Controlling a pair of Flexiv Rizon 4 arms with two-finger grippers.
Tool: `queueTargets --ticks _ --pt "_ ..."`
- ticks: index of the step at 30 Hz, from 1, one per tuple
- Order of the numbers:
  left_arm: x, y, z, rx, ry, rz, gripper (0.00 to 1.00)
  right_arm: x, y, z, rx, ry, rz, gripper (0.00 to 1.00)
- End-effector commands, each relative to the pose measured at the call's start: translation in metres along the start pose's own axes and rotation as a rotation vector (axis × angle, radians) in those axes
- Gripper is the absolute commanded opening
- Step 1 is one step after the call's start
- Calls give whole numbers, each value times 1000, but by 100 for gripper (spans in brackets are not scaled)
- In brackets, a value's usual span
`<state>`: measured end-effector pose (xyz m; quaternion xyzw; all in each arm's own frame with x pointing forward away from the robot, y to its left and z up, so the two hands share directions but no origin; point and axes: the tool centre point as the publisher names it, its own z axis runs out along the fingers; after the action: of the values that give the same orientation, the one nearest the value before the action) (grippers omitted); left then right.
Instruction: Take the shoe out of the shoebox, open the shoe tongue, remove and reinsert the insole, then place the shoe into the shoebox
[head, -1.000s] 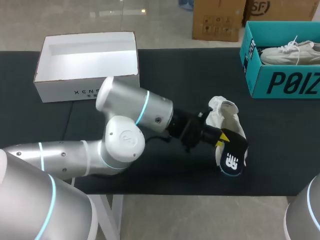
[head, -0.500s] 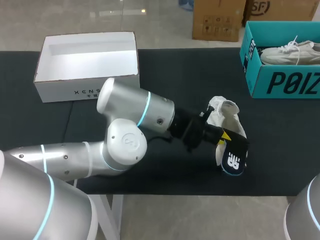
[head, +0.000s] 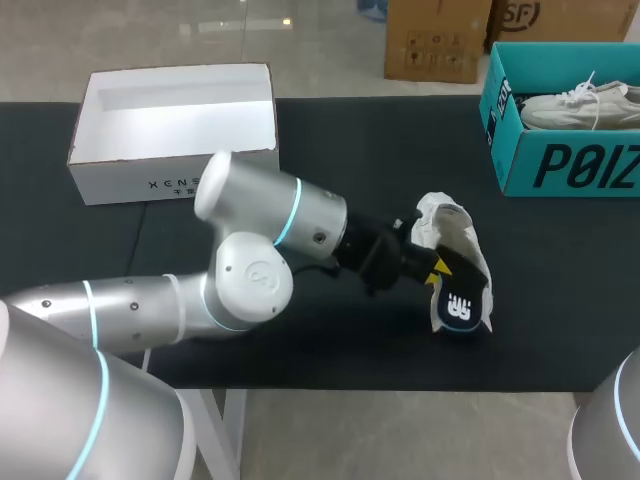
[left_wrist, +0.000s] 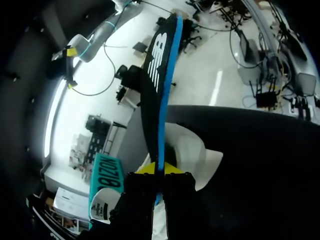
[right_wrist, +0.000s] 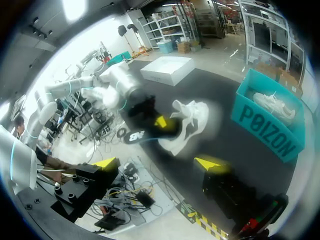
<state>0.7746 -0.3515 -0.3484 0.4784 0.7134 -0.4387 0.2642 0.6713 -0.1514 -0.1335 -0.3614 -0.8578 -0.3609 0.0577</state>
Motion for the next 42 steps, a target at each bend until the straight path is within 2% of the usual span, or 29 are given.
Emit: queueTargets --ticks 1,5,10,18,29,35,42 --pt "-5 5 9 -31 38 1 0 -1 0 0 3 0 1 100" --pt "-8 8 9 -70 52 13 0 -1 0 0 3 0 1 100" --pt "-11 8 7 -78 48 11 0 -1 0 0 3 0 1 100" --pt "-9 -7 4 -81 4 -14 0 -1 0 0 3 0 1 100" --pt "-21 -22 -1 -96 -38 9 0 -1 0 0 3 0 1 100" --pt "-15 -11 -7 -113 -28 10 0 -1 0 0 3 0 1 100" --pt "-9 15 -6 -134 -14 16 0 -1 0 0 3 0 1 100"
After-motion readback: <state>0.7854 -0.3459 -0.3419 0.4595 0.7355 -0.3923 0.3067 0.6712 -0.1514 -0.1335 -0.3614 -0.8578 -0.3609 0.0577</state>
